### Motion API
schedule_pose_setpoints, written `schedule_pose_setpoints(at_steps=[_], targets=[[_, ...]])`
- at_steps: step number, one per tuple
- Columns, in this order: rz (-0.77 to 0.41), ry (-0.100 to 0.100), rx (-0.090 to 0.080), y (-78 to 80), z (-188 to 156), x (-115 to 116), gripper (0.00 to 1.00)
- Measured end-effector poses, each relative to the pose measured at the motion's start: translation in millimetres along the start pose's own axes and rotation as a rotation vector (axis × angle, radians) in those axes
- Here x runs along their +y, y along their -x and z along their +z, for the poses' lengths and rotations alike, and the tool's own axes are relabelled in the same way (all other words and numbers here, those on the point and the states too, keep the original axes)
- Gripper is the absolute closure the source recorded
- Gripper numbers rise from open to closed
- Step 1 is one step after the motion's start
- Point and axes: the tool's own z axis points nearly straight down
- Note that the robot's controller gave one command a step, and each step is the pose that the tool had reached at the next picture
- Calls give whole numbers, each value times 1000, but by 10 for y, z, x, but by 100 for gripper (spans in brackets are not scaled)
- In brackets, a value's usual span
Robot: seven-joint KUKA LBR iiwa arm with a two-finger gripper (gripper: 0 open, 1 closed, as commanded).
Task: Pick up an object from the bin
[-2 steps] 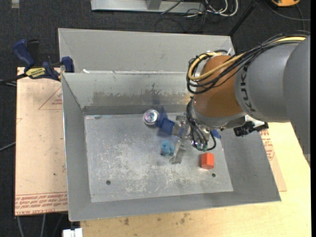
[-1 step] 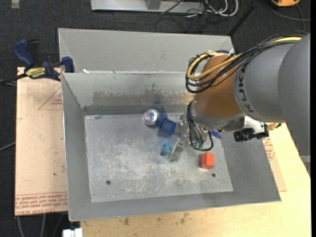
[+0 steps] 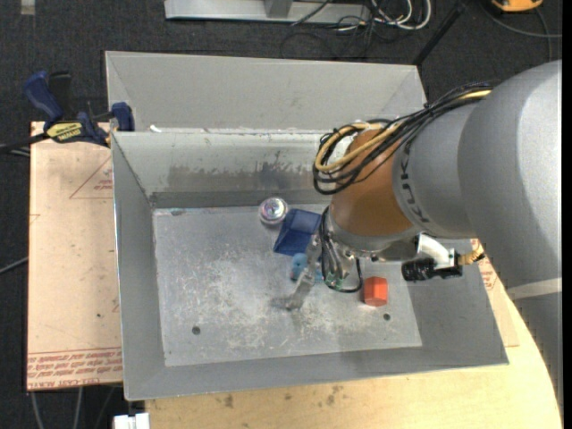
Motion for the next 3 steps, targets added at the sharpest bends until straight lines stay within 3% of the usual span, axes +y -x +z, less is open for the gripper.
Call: schedule_pose_setpoints(at_steps=[1, 2, 3], targets=[[-3, 1, -2, 5, -5, 7, 0], [-3, 2, -2, 7, -13, 11, 100], [-6, 6, -11, 20, -650, 27, 100]])
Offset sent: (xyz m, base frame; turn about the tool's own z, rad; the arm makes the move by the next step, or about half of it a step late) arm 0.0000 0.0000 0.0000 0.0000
